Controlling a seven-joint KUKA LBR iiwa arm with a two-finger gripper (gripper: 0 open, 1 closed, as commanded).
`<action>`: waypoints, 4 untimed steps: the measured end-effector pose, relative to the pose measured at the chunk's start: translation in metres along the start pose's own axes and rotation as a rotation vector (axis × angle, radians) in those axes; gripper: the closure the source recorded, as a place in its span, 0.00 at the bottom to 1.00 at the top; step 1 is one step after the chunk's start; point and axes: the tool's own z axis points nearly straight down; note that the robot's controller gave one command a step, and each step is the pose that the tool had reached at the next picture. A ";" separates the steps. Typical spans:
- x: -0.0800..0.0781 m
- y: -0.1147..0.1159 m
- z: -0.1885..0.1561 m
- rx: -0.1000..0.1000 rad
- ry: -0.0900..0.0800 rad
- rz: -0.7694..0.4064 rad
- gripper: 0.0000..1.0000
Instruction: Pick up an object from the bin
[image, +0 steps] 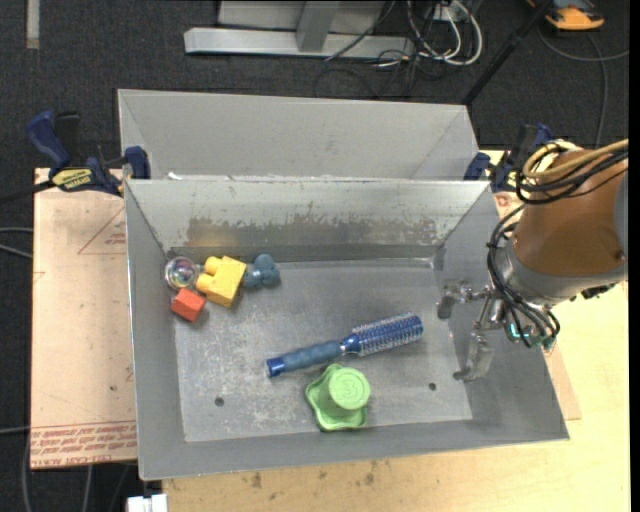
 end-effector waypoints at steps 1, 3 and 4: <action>-0.046 0.080 0.098 -0.002 -0.005 -0.153 0.00; -0.041 0.089 0.063 0.001 -0.009 -0.142 0.00; -0.040 0.085 0.096 0.000 -0.005 -0.099 0.00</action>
Offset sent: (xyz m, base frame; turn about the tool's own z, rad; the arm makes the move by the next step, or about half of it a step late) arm 0.0452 0.0756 -0.0947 -0.1464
